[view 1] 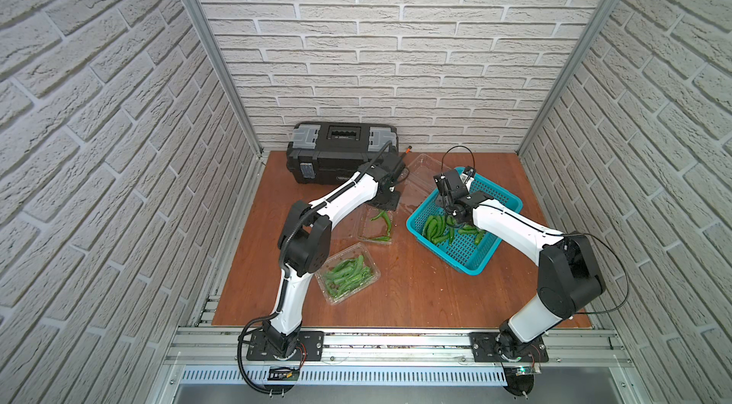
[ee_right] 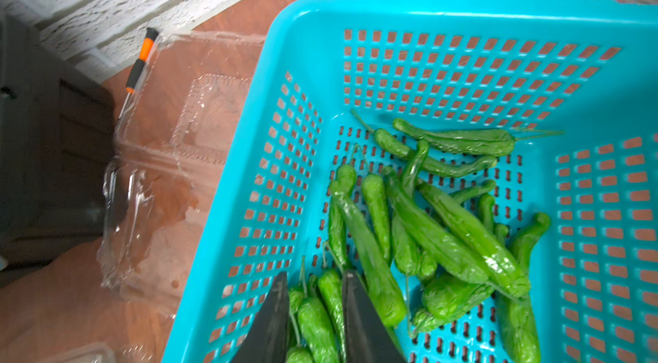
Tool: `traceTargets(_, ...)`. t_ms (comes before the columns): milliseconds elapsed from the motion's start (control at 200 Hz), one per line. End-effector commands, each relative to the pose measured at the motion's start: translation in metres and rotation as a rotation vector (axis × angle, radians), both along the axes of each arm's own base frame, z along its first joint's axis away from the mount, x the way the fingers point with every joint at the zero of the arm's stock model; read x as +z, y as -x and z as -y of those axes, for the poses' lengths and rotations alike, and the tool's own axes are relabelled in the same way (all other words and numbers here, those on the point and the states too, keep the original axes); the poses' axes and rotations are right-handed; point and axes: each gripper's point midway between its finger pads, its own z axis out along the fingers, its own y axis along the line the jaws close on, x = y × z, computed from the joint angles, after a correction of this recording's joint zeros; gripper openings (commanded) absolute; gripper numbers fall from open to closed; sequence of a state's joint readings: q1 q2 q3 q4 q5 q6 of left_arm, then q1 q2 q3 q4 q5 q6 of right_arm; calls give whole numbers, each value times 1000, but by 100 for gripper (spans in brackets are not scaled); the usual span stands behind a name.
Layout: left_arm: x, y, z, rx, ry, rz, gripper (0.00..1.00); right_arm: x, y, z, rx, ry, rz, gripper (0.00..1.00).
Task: Take small green peppers out of containers
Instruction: Pick up the green pepper from the packing box, then place the green pepper in the basket, then pick up the green pepper from the packing box.
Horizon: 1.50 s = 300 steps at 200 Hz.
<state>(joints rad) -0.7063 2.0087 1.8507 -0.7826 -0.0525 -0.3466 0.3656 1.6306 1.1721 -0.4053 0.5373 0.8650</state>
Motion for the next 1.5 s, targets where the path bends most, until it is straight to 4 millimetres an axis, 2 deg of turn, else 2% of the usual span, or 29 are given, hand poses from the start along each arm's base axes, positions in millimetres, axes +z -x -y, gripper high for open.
traceTargets(0,58,1,48,-174,170,146,0,11,6,25,-70,28,24,28)
traceTargets(50,61,10,70,-267,225,120,0,14,9,35,-94,33,29,28)
traceTargets(160,54,28,114,-431,320,25,0,20,17,55,-148,48,35,28)
traceTargets(260,48,40,140,-523,364,-22,0,27,23,67,-177,64,43,28)
traceTargets(300,49,37,144,-523,366,-10,28,29,25,70,-179,73,47,28)
traceTargets(315,52,34,144,-513,369,2,36,31,26,71,-180,77,49,29)
traceTargets(365,59,24,141,-472,391,33,42,35,27,72,-178,87,52,29)
traceTargets(405,65,15,136,-428,428,50,53,38,27,71,-162,91,55,29)
traceTargets(470,83,-4,119,-330,525,96,63,43,21,62,-97,92,66,30)
traceTargets(515,95,-18,102,-253,600,141,67,49,14,50,-17,95,79,30)
traceTargets(560,107,-31,79,-161,672,190,68,55,5,30,91,95,100,30)
traceTargets(645,115,-56,28,48,760,256,73,66,-9,-16,303,92,143,31)
traceTargets(715,98,-72,-22,256,741,272,74,69,-17,-66,520,72,148,31)
traceTargets(790,74,-78,-77,475,670,282,73,65,-17,-122,748,50,129,31)
traceTargets(895,41,-69,-149,763,522,268,73,50,-6,-187,983,19,63,31)
traceTargets(960,29,-60,-174,840,437,253,73,35,1,-214,1071,1,-5,31)
traceTargets(1040,19,-51,-192,883,366,229,73,16,4,-235,1122,9,-89,32)
traceTargets(1140,13,-44,-198,895,349,214,73,-7,4,-246,1132,47,-177,32)
traceTargets(1160,12,-43,-199,896,347,211,73,-6,3,-248,1131,54,-181,32)
traceTargets(1175,11,-42,-199,895,345,208,73,-18,2,-248,1129,62,-211,32)
traceTargets(1195,10,-42,-199,897,344,205,74,-25,2,-249,1129,70,-229,32)
traceTargets(1390,4,-39,-197,900,346,178,74,-58,-9,-245,1076,182,-328,32)
traceTargets(1495,3,-39,-195,895,350,173,74,-70,-12,-242,1061,214,-355,32)
